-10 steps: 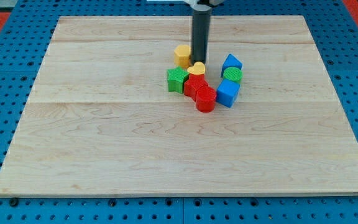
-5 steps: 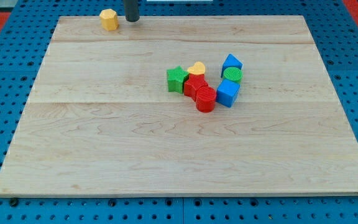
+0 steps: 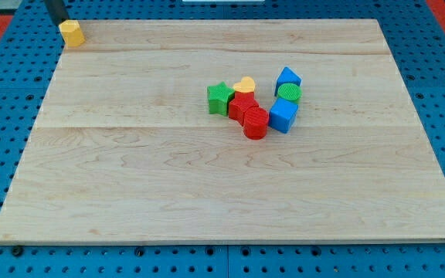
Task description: Push yellow hexagon towards top left
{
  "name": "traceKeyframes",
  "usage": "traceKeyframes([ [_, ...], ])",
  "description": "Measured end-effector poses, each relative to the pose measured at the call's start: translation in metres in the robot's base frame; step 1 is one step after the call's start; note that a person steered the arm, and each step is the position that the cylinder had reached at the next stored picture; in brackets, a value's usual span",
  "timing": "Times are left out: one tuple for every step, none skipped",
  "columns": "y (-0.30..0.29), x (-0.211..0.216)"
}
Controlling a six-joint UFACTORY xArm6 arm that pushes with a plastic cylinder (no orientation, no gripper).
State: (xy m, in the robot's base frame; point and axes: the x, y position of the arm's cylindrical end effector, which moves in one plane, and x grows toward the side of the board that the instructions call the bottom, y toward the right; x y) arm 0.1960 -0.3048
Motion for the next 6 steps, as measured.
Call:
traceKeyframes([
  [0.016,0.023],
  [0.026,0.025],
  [0.001,0.029],
  [0.017,0.038],
  [0.077,0.039],
  [0.028,0.065],
])
